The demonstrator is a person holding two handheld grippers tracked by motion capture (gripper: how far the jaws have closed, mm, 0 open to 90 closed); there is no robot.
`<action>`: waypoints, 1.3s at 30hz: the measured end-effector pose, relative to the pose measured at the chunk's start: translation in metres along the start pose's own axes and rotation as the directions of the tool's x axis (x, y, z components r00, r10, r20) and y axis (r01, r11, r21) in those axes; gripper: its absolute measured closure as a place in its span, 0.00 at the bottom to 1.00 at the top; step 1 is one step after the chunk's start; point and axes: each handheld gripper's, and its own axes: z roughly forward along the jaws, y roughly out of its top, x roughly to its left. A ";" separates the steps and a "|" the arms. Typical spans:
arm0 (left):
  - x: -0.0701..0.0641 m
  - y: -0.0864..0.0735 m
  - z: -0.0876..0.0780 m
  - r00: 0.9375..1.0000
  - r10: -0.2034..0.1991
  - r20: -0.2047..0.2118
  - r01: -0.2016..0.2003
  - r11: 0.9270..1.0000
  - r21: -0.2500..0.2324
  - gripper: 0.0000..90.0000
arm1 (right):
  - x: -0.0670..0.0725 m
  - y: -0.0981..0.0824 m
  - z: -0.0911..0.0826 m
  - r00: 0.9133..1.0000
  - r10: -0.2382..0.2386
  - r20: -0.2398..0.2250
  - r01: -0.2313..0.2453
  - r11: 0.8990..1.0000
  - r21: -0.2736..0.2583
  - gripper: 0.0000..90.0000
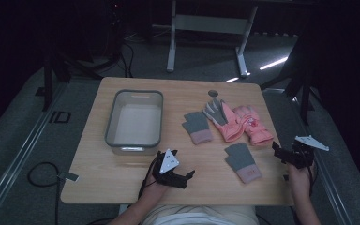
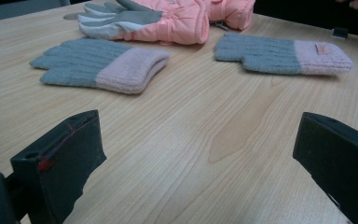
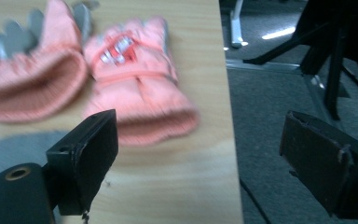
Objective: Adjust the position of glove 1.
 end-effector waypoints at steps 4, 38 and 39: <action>0.000 0.000 0.000 1.000 0.001 0.000 -0.001 1.000 -0.001 0.01 | 0.007 0.016 -0.002 1.000 -0.024 -0.005 0.024 1.000 -0.016 0.13; 0.000 0.000 0.000 1.000 0.004 0.004 -0.004 1.000 -0.003 0.01 | 0.082 0.097 0.010 0.973 -0.119 -0.199 0.114 0.993 -0.039 0.14; -0.001 0.000 0.000 1.000 0.006 0.003 -0.006 1.000 -0.002 0.01 | 0.083 0.099 0.010 0.970 -0.116 -0.212 0.110 0.993 -0.041 0.14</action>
